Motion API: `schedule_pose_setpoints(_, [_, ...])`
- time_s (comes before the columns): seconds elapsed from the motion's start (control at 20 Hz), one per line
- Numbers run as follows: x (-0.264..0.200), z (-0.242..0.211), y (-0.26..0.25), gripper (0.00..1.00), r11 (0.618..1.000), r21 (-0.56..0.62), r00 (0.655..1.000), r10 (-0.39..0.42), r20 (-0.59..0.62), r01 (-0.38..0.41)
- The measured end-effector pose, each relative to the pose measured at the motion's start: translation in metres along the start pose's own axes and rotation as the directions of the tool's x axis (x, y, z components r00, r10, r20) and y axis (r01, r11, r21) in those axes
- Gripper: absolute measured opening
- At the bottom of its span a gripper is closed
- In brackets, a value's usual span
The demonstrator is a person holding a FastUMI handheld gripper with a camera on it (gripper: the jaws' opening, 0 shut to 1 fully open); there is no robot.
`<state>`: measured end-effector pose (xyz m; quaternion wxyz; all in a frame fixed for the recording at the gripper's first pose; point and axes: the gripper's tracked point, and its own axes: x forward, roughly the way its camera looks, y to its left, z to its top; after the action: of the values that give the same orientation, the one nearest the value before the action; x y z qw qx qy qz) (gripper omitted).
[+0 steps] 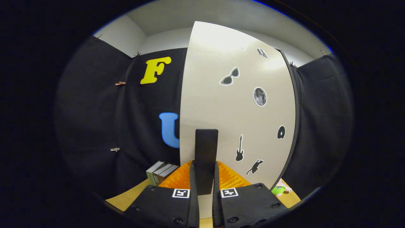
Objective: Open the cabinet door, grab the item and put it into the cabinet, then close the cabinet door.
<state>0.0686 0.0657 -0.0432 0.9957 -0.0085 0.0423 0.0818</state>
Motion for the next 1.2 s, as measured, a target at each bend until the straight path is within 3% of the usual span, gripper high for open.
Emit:
schedule_pose_setpoints(0.4, [-0.042, 0.004, -0.024, 0.20, 0.975, 0.023, 0.975, 0.222, -0.006, -0.222])
schedule_pose_setpoints(0.6, [-0.061, 0.007, -0.042, 0.20, 0.957, 0.031, 0.958, 0.287, 0.004, -0.287])
schedule_pose_setpoints(0.8, [-0.072, 0.006, -0.063, 0.20, 0.949, 0.062, 0.951, 0.309, 0.013, -0.309])
schedule_pose_setpoints(1.2, [-0.090, 0.004, -0.098, 0.19, 0.962, 0.078, 0.965, 0.263, 0.006, -0.262])
